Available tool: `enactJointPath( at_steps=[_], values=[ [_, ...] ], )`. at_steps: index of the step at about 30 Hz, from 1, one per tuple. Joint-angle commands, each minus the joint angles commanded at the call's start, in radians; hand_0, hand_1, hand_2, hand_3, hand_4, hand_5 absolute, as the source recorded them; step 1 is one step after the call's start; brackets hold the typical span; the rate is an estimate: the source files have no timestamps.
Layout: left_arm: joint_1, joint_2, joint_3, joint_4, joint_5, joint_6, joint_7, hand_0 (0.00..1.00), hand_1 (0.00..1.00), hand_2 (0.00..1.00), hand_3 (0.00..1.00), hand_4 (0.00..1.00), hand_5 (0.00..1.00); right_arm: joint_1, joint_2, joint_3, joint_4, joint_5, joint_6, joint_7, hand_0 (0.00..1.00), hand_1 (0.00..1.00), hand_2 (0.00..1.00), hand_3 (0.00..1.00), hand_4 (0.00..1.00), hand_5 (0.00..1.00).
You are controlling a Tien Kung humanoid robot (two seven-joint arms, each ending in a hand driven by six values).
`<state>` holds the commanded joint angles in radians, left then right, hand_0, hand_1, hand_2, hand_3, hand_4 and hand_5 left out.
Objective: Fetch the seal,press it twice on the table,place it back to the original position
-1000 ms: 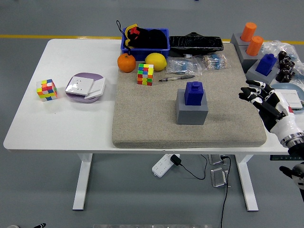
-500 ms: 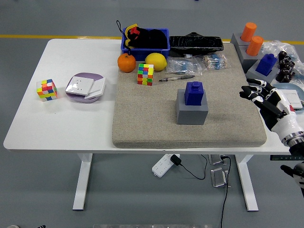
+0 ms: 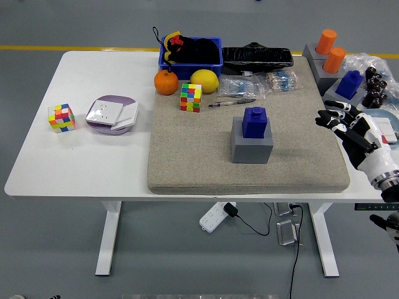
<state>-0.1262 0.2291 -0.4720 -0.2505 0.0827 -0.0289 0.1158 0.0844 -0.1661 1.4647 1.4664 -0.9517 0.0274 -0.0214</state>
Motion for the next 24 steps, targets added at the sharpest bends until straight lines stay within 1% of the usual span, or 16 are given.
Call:
enactJointPath(
  at_steps=[1, 13, 14, 24],
  values=[
    [-0.001, 0.001, -0.002, 0.000, 0.002, 0.000, -0.001, 0.823, 0.812, 0.785, 0.821, 0.740, 0.425, 0.001, 0.000, 0.000, 0.000, 0.001, 0.000, 0.000, 0.682, 0.555, 0.512, 0.585, 0.874, 0.222],
    [0.001, -0.002, 0.000, 0.001, -0.002, -0.003, -0.001, 0.823, 0.812, 0.784, 0.821, 0.740, 0.426, 0.001, -0.001, -0.007, 0.001, 0.004, 0.023, 0.001, 0.681, 0.555, 0.523, 0.591, 0.876, 0.224],
    [0.001, -0.003, 0.000, 0.001, -0.002, -0.003, -0.001, 0.823, 0.812, 0.784, 0.821, 0.739, 0.425, 0.001, -0.001, -0.008, 0.001, 0.003, 0.023, 0.000, 0.685, 0.556, 0.545, 0.609, 0.883, 0.225],
    [-0.002, -0.003, -0.003, 0.001, -0.002, -0.003, -0.001, 0.823, 0.812, 0.784, 0.821, 0.740, 0.423, 0.005, -0.003, -0.012, 0.000, 0.001, 0.032, -0.007, 0.687, 0.558, 0.548, 0.613, 0.885, 0.228]
  ],
)
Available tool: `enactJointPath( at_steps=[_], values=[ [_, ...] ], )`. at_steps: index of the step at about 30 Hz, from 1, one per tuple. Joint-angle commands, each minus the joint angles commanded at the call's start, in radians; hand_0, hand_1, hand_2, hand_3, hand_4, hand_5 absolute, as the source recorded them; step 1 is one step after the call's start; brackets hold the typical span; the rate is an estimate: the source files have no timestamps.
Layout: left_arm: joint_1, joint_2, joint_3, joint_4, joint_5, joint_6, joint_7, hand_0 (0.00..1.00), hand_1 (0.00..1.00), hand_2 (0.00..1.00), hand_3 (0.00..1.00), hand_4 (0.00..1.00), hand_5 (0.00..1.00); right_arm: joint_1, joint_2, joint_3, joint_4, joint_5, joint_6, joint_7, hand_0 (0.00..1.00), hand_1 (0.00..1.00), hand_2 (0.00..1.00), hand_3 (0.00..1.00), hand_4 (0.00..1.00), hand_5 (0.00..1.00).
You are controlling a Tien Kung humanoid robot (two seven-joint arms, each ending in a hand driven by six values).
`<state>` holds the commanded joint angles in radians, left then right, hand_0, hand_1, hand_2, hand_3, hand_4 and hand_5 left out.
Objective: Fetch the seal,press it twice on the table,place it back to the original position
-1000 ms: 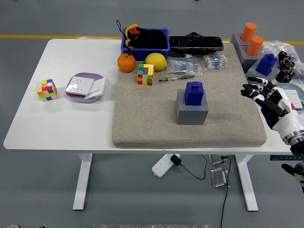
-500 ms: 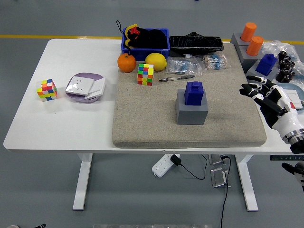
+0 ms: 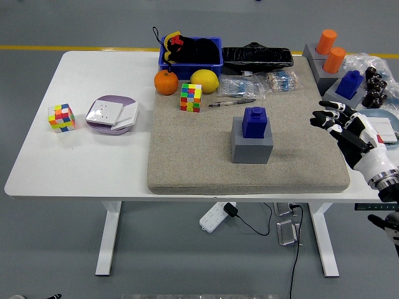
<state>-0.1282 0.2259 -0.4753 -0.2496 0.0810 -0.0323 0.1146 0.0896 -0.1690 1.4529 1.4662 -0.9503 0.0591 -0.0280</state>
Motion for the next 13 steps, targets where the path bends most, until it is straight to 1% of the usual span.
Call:
enactJointPath(
  at_steps=[1, 2, 13],
  values=[
    [0.000, 0.000, -0.001, 0.000, 0.000, 0.000, 0.000, 0.823, 0.812, 0.784, 0.821, 0.740, 0.423, 0.000, -0.001, 0.000, 0.000, -0.001, 0.001, -0.001, 0.687, 0.558, 0.548, 0.613, 0.885, 0.228],
    [0.000, 0.000, 0.000, 0.000, 0.000, 0.000, 0.000, 0.822, 0.812, 0.785, 0.821, 0.741, 0.424, 0.000, -0.002, 0.000, 0.001, -0.004, 0.002, -0.003, 0.701, 0.579, 0.591, 0.629, 0.892, 0.227],
    [0.002, 0.003, 0.006, 0.000, -0.002, -0.001, 0.002, 0.822, 0.812, 0.785, 0.822, 0.741, 0.421, -0.001, -0.006, -0.007, -0.001, -0.026, 0.017, -0.019, 0.707, 0.599, 0.610, 0.640, 0.897, 0.228]
  ],
)
